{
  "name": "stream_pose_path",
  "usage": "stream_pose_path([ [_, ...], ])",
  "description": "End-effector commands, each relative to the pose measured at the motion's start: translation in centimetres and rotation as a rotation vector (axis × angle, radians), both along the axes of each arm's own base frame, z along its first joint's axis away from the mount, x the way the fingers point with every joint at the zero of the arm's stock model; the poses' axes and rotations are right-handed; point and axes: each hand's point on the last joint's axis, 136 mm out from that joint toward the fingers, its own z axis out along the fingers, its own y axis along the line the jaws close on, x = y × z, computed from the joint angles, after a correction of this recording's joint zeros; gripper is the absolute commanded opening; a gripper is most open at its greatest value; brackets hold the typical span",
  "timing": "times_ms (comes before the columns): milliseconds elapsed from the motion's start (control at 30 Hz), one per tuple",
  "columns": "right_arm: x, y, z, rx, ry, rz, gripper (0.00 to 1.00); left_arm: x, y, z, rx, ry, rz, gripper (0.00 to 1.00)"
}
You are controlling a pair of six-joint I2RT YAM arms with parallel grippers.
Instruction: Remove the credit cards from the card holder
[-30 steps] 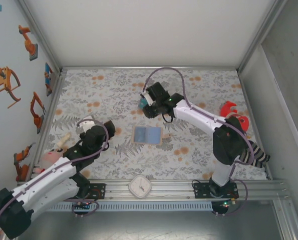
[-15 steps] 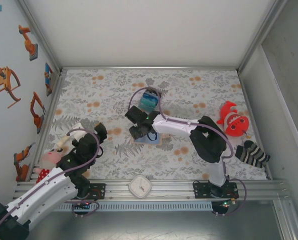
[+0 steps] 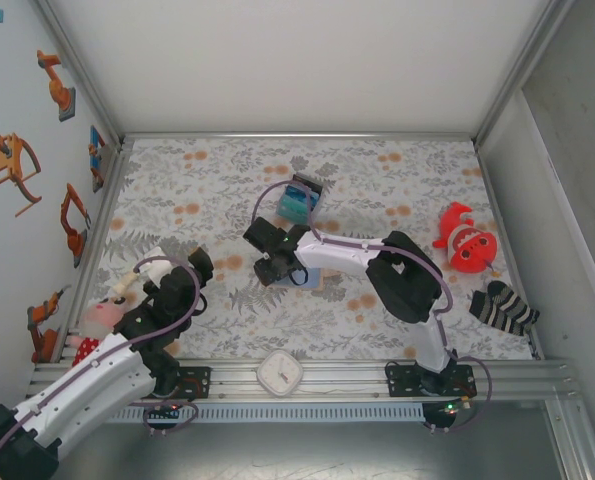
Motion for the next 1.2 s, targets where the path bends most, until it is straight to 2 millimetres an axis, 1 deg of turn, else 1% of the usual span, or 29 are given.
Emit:
stream_pose_path([
  [0,-1.0,-0.8,-1.2,-0.027,0.051,-0.020,0.54,-0.1,0.5,0.3,0.008,0.004,0.029,0.97],
  [133,-1.2,-1.4,-2.3,-0.059,0.059,-0.024,0.53,0.0,0.5,0.3,0.012,0.009,0.030,0.97],
  [300,-1.4,-2.1,-3.5,-0.095,0.075,-0.031,0.50,0.2,0.3,0.5,0.021,0.018,0.028,0.97],
  [533,-1.5,-2.9,-3.5,-0.113,0.064,-0.034,0.40,0.5,0.0,0.9,0.034,0.025,0.016,0.97],
  [633,-1.4,-3.0,-2.9,-0.104,0.050,-0.030,0.35,0.7,-0.5,1.1,0.038,0.025,-0.005,0.97],
  [767,-1.2,-2.7,-1.8,-0.071,0.029,-0.015,0.24,1.1,-1.3,1.5,0.029,0.024,-0.041,0.97],
  [933,-0.9,-2.8,-0.1,-0.037,-0.008,-0.017,0.23,1.9,-3.2,2.0,0.021,0.024,-0.128,0.97],
  [1033,-0.7,-3.4,0.6,-0.023,-0.028,-0.030,0.19,2.4,-4.3,2.2,0.024,0.038,-0.168,0.97],
  [1167,-0.5,-4.2,1.4,-0.009,-0.049,-0.058,0.18,3.2,-6.1,2.4,0.027,0.059,-0.233,0.97],
])
